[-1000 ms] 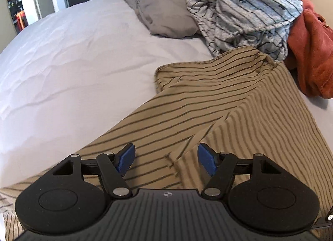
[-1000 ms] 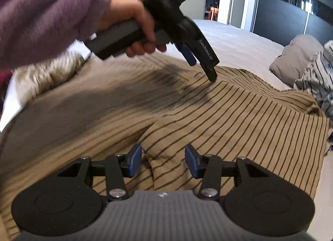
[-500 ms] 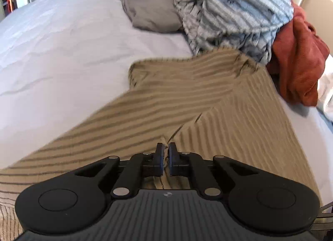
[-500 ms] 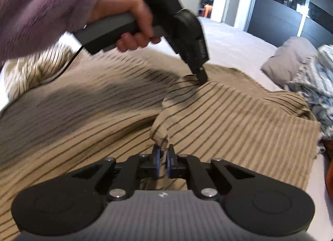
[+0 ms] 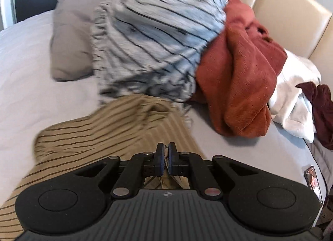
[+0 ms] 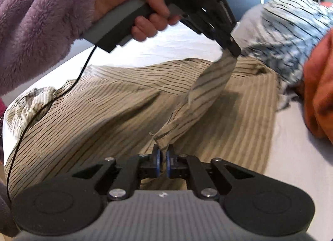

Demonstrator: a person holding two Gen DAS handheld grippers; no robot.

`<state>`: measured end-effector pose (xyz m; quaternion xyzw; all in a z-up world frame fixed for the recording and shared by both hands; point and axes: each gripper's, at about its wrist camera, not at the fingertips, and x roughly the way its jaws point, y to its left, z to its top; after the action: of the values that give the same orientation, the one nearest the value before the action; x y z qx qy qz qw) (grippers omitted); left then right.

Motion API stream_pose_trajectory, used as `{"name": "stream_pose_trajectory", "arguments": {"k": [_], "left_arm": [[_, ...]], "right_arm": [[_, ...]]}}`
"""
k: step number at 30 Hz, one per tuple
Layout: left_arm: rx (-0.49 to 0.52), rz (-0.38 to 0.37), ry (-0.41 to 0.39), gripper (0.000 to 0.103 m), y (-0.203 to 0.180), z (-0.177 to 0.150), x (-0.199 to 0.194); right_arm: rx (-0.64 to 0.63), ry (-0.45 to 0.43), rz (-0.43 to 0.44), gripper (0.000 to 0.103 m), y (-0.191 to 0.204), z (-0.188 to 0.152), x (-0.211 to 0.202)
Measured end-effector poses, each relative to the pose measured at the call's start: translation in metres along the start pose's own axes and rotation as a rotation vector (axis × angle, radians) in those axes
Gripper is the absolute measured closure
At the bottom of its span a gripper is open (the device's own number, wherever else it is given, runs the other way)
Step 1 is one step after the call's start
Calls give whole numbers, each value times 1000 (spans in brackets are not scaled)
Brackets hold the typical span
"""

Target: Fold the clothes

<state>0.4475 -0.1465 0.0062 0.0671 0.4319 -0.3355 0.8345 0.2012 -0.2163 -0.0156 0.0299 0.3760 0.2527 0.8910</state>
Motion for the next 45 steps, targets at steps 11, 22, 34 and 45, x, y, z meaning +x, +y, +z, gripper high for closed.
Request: {"name": "stream_pose_trajectory", "arguments": {"k": [11,22,34,45], "left_arm": [[-34,46,97,84,-18,-1,71],[-27,48,3,55,-9,-45,9],[-129,53,49,57,14,-108,-3],[-203,343,-56,54,108,-142,-148]], "right_arm": [[111,77,-42,68,-37,-27,0],[52,-30,-135,57,-45,-17,-14],[45,58,-138,52,-38,-12,9],[-65,-33,-38,40,10,32,31]]}}
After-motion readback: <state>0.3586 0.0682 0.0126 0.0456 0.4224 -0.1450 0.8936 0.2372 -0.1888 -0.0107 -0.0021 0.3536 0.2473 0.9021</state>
